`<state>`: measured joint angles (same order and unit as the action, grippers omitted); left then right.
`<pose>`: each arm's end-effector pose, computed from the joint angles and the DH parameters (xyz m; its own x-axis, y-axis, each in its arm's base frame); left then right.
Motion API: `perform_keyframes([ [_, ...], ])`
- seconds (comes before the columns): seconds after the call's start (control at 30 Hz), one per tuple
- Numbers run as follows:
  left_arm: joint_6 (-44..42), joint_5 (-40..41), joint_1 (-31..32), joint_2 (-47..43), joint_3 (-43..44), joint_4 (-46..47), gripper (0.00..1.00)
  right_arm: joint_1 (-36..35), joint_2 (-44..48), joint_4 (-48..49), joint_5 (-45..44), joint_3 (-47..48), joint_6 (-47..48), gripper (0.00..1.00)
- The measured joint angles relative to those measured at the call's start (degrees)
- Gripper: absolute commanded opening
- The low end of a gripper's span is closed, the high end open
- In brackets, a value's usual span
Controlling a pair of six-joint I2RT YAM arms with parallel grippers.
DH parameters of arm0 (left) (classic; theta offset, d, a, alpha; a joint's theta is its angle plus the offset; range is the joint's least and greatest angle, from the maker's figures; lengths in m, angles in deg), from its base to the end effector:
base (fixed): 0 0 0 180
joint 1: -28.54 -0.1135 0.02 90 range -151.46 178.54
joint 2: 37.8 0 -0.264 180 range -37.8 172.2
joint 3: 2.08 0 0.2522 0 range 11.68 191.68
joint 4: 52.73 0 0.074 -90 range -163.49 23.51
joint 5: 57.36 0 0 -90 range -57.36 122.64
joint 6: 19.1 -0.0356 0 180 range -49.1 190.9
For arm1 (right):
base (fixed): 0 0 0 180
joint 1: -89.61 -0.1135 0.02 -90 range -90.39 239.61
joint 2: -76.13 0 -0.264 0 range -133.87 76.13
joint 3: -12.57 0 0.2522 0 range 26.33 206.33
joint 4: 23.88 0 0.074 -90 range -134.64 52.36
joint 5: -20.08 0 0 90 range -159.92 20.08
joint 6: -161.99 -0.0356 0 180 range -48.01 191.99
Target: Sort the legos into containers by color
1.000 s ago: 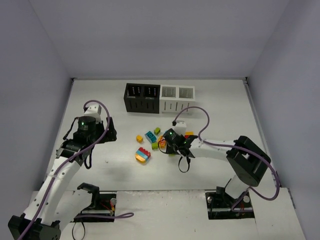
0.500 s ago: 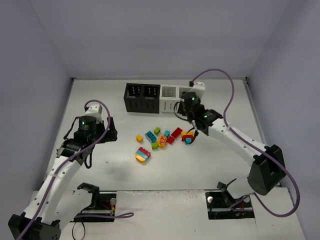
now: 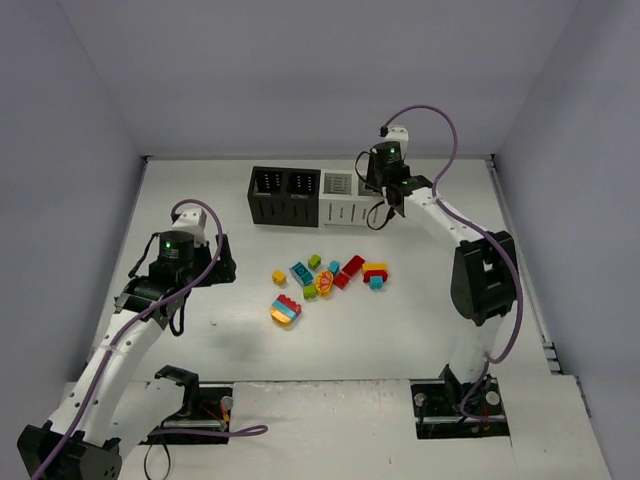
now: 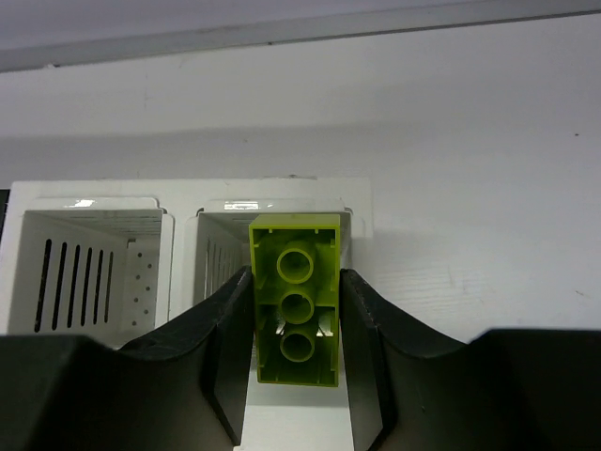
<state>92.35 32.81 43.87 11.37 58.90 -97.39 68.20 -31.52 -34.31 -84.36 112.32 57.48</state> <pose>0.1797 -0.0492 0.3054 -0.5827 -0.2194 -0.7825 0.0525 0.9507 -0.3057 0.4248 0.1570 0.2963 -0.3168 0.1364 -0.9386 -0.0555 0.9852 0.1619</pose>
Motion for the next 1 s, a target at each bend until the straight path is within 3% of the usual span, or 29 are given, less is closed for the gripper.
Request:
perform_keyframes([
  [0.13,-0.04,0.04,0.00,0.15,0.00,-0.02,0.87,0.11,-3.02,-0.02,1.44,1.68,1.11,0.23],
  [0.17,-0.04,0.04,0.00,0.17,0.00,0.00,0.87,0.13,-3.39,-0.07,1.68,1.88,1.27,0.33],
  [0.3,-0.07,0.04,0.00,0.17,0.00,0.00,0.87,0.13,-3.78,0.04,2.86,2.64,1.70,0.58],
  [0.47,-0.17,0.07,0.00,0.26,0.00,0.00,0.87,0.11,-3.52,0.68,4.63,2.45,2.82,0.70],
  [0.53,-0.20,0.07,0.00,0.26,0.00,0.00,0.87,0.04,-2.45,0.68,5.73,1.20,3.30,0.68],
  [0.67,-0.22,0.09,0.00,0.26,0.00,-0.02,0.87,-0.39,2.40,0.66,9.07,-2.99,4.57,0.45],
  [0.73,-0.22,0.11,0.00,0.26,0.00,0.00,0.87,-1.53,6.21,0.55,10.71,-5.66,5.42,0.41],
  [0.87,-0.24,0.13,0.00,0.26,0.00,0.00,0.87,-7.96,12.83,0.68,12.28,-10.78,6.80,0.40],
  [1.0,-0.31,0.31,0.00,0.26,0.00,0.00,0.87,-16.44,15.54,1.11,13.18,-17.59,6.34,0.47],
])
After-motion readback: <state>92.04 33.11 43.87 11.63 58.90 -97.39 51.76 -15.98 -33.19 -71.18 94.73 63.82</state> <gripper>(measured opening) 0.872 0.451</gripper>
